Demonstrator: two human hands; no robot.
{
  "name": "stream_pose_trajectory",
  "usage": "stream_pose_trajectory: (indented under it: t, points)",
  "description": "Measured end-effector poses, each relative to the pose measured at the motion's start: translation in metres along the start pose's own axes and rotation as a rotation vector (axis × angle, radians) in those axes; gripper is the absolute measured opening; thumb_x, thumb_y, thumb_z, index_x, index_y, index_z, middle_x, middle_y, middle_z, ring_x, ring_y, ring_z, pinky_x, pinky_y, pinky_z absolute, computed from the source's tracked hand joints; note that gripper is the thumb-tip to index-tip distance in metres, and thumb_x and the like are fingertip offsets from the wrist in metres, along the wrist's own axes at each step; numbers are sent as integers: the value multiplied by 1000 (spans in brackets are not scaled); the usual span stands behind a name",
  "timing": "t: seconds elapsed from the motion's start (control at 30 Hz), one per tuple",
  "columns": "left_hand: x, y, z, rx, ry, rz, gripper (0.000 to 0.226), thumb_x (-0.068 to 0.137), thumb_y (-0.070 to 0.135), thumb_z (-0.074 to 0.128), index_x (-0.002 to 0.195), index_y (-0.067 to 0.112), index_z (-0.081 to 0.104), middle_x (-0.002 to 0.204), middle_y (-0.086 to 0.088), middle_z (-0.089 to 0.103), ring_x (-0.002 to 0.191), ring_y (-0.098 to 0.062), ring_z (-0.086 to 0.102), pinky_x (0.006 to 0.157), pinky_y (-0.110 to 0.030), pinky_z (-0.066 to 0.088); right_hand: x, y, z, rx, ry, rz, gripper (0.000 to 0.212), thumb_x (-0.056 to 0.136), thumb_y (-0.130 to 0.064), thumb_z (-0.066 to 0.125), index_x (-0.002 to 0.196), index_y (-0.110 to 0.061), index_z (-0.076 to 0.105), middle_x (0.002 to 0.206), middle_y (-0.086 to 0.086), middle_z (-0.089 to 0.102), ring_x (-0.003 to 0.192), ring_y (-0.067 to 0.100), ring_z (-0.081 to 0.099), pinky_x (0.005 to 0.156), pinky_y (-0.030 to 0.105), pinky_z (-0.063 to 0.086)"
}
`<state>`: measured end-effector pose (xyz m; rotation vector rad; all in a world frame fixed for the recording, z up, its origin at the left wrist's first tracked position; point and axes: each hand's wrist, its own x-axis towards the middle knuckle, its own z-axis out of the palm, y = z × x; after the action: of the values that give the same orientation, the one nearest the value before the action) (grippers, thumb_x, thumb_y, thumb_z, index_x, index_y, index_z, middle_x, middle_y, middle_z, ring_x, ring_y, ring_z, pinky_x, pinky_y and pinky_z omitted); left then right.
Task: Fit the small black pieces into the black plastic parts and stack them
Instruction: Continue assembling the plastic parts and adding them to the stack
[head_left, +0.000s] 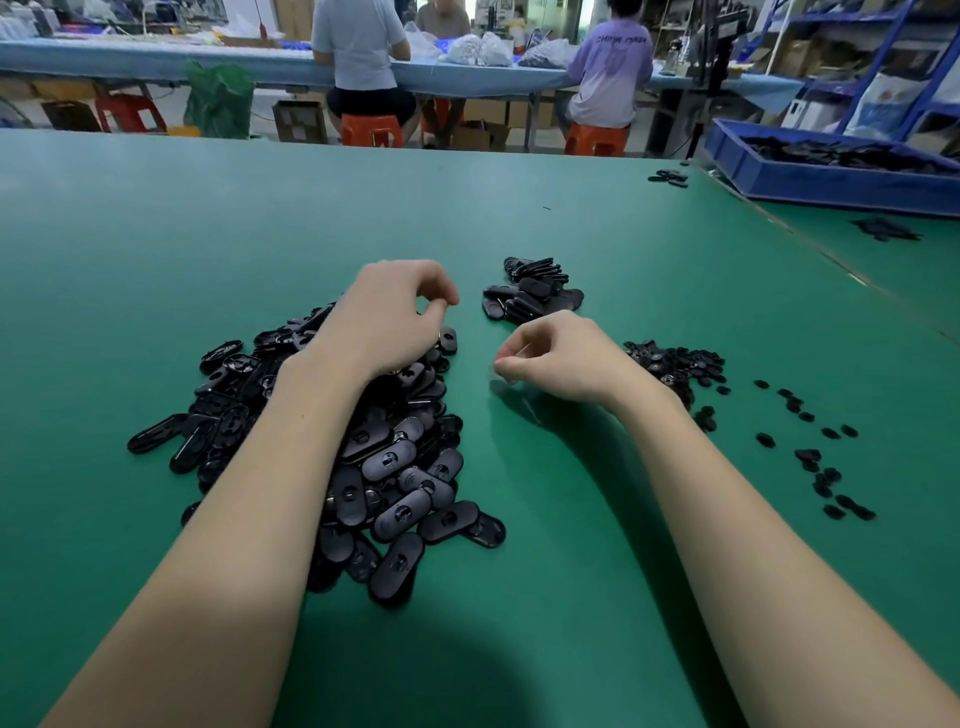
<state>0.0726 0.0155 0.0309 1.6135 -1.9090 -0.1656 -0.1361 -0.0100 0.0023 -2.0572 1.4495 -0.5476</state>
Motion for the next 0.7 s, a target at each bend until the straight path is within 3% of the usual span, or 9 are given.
stream_pose_trajectory:
  t: [0.1, 0.2, 0.3, 0.37, 0.47, 0.7]
  points:
    - [0, -10, 2, 253, -113, -33, 24, 91, 28, 59, 114, 29, 69, 121, 2, 68, 120, -23, 54, 106, -42, 41, 1, 0, 3, 6, 2, -16, 6, 87, -30, 72, 85, -28, 77, 75, -13, 75, 61, -14, 58, 51, 1, 37]
    - [-3, -11, 12, 387, -199, -57, 39, 95, 43, 55, 131, 30, 59, 143, 2, 54, 143, -20, 34, 120, -54, 19, 2, -1, 4, 12, -3, -34, 6, 87, -29, 72, 84, -28, 77, 71, -14, 73, 59, -15, 57, 51, 1, 37]
    - [-6, -7, 21, 459, -262, -57, 46, 97, 49, 49, 140, 33, 52, 154, 10, 43, 152, -17, 17, 121, -61, 1, 2, -2, 5, 12, -11, -45, 7, 87, -29, 73, 82, -28, 76, 72, -13, 73, 58, -14, 57, 52, 2, 36]
    - [-8, -4, 23, 510, -276, -63, 43, 98, 48, 48, 138, 34, 53, 151, 8, 48, 151, -18, 19, 120, -62, -2, 1, -2, 6, 11, -10, -46, 8, 87, -28, 73, 79, -29, 76, 73, -12, 74, 59, -13, 57, 53, 2, 37]
    - [-10, 0, 25, 492, -215, -84, 30, 96, 45, 54, 123, 34, 62, 128, 3, 63, 139, -20, 38, 120, -60, 1, 0, -1, 5, 15, -8, -46, 9, 86, -28, 73, 77, -29, 75, 71, -13, 73, 58, -13, 57, 53, 3, 37]
    - [-10, 3, 28, 428, -115, -89, 20, 88, 45, 64, 103, 32, 65, 103, 9, 66, 121, -20, 50, 123, -53, 6, 0, 0, 4, 34, -1, -31, 8, 83, -29, 73, 76, -30, 76, 70, -15, 74, 61, -9, 60, 52, 3, 38]
